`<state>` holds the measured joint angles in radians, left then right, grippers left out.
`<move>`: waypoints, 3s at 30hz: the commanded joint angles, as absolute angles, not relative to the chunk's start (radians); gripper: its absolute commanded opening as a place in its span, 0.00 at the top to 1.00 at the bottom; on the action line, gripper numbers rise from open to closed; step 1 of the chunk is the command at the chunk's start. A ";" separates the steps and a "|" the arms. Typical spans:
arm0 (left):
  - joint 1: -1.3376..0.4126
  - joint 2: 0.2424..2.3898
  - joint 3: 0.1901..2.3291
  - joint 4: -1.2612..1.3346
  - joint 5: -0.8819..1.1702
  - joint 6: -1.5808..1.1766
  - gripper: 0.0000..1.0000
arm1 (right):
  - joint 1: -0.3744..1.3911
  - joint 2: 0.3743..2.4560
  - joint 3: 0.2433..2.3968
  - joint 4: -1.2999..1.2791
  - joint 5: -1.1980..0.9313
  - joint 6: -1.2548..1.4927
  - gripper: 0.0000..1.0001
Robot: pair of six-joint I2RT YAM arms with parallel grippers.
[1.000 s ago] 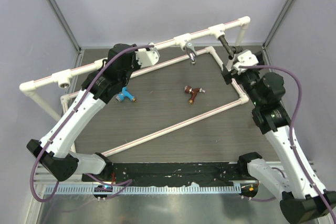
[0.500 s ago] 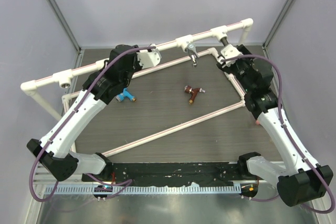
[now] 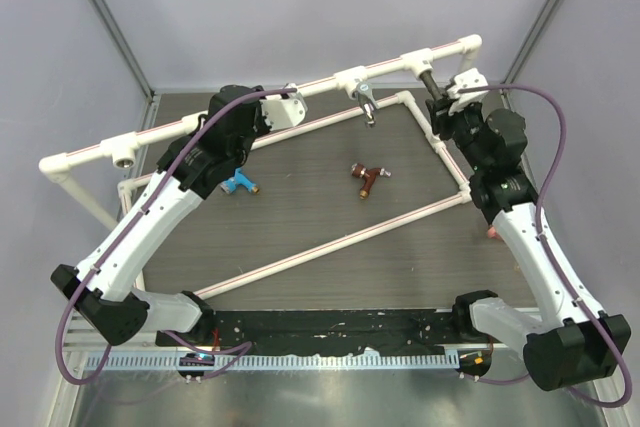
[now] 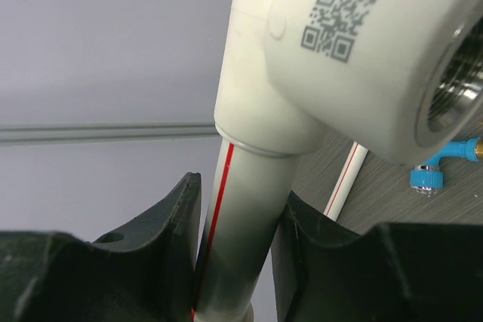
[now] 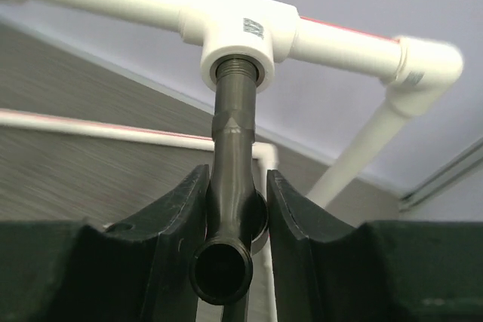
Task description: Install the water faucets
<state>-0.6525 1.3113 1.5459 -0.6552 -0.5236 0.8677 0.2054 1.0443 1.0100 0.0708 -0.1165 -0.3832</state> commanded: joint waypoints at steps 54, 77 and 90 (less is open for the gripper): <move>-0.678 1.304 1.563 -0.601 -0.483 0.701 1.00 | 0.109 0.660 0.957 -0.210 0.015 -0.227 0.06; -0.680 1.304 1.563 -0.606 -0.488 0.704 1.00 | 0.373 0.945 1.111 -0.180 0.123 -1.000 0.13; -0.678 1.305 1.563 -0.609 -0.492 0.701 1.00 | 0.374 0.966 1.054 -0.011 0.071 -0.706 0.85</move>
